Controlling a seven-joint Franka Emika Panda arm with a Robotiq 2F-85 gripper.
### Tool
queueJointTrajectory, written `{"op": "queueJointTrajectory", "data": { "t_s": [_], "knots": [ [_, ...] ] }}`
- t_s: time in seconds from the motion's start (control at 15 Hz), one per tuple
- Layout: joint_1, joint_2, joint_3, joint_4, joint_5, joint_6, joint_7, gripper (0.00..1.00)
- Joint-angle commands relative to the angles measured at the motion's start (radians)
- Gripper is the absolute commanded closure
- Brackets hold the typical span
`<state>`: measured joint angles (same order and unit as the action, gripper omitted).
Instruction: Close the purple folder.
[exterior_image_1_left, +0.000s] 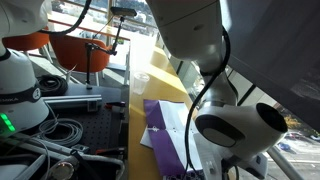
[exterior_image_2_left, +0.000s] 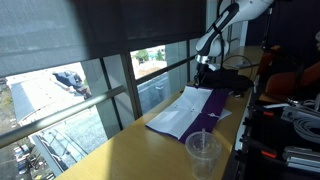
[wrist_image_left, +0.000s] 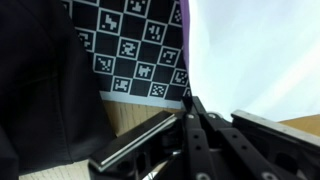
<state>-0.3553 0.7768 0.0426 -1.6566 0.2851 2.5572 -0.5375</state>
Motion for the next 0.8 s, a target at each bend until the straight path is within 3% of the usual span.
{"op": "queueJointTrajectory", "data": {
  "t_s": [0.0, 0.4, 0.73],
  "knots": [
    [0.019, -0.096, -0.036, -0.042, -0.096, -0.063, 0.075, 1.00],
    [0.055, -0.301, -0.070, -0.064, -0.205, -0.221, 0.114, 1.00],
    [0.126, -0.434, -0.072, -0.069, -0.257, -0.285, 0.148, 1.00]
  ]
}}
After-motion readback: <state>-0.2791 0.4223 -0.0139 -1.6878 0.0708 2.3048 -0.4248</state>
